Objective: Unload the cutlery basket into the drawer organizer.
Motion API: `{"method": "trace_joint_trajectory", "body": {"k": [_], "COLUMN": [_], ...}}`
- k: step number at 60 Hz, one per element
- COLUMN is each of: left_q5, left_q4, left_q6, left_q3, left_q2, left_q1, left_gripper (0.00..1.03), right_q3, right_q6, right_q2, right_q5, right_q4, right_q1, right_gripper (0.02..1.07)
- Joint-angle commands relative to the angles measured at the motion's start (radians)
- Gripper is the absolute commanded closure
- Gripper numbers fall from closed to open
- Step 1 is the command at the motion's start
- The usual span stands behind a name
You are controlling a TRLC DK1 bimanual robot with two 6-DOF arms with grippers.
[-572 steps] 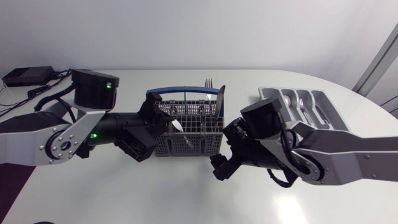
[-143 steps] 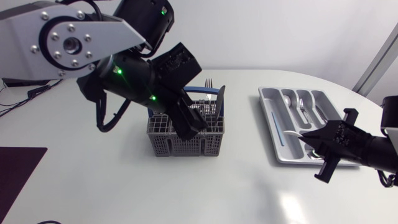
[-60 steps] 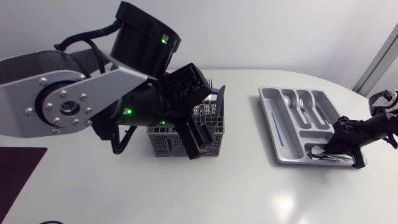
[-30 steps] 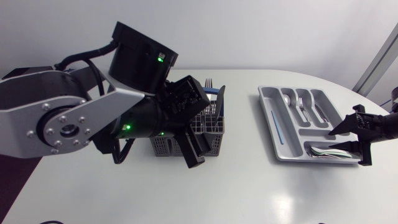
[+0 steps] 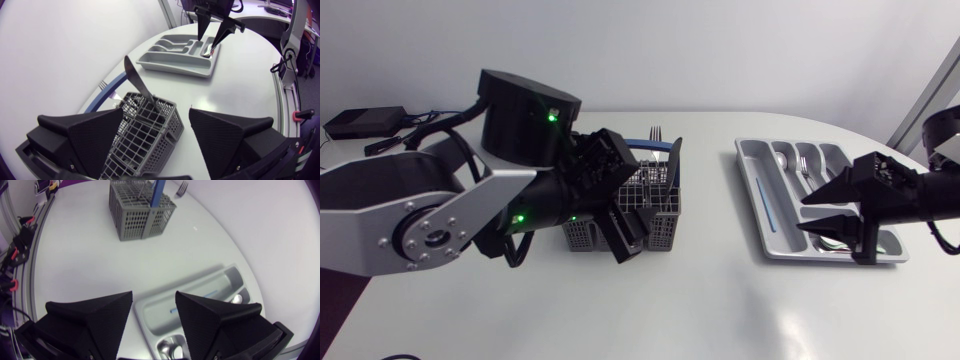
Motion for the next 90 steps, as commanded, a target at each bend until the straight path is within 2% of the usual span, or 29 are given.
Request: {"method": "trace_joint_trajectory", "body": {"k": [1,7,17,27,30,40,44,59,66,90], "left_q5": [0.004,0.056,0.094,0.121,0.133,0.165,0.174,0.185,0.185,0.194], "left_q4": [0.022,0.046,0.092,0.143,0.152,0.171,0.178,0.195,0.2,0.211], "left_q6": [0.003,-0.009,-0.032,-0.048,-0.049,-0.049,-0.051,-0.051,-0.051,-0.052], "left_q3": [-0.052,-0.095,-0.156,-0.207,-0.216,-0.236,-0.241,-0.25,-0.248,-0.25], "left_q2": [-0.038,-0.073,-0.099,-0.105,-0.107,-0.111,-0.111,-0.108,-0.107,-0.099], "left_q1": [0.032,0.082,0.112,0.135,0.143,0.172,0.184,0.194,0.194,0.2], "left_gripper": [0.12,0.12,0.12,0.12,0.12,0.12,0.12,0.12,0.12,0.11], "right_q3": [-0.061,-0.119,-0.138,-0.138,-0.141,-0.136,-0.13,-0.095,-0.087,-0.079], "right_q6": [0.249,0.511,0.761,0.904,0.938,1.008,1.031,1.045,1.047,1.087], "right_q2": [-0.075,-0.141,-0.093,0.0,0.035,0.135,0.157,0.233,0.233,0.256], "right_q5": [-0.011,0.027,0.087,0.128,0.14,0.191,0.2,0.219,0.222,0.263], "right_q4": [0.08,0.256,0.431,0.566,0.618,0.747,0.792,0.841,0.845,0.913], "right_q1": [0.102,0.274,0.453,0.562,0.593,0.643,0.643,0.653,0.656,0.689], "right_gripper": [0.43,0.43,0.43,0.44,0.49,0.5,0.57,0.57,0.61,0.61]}}
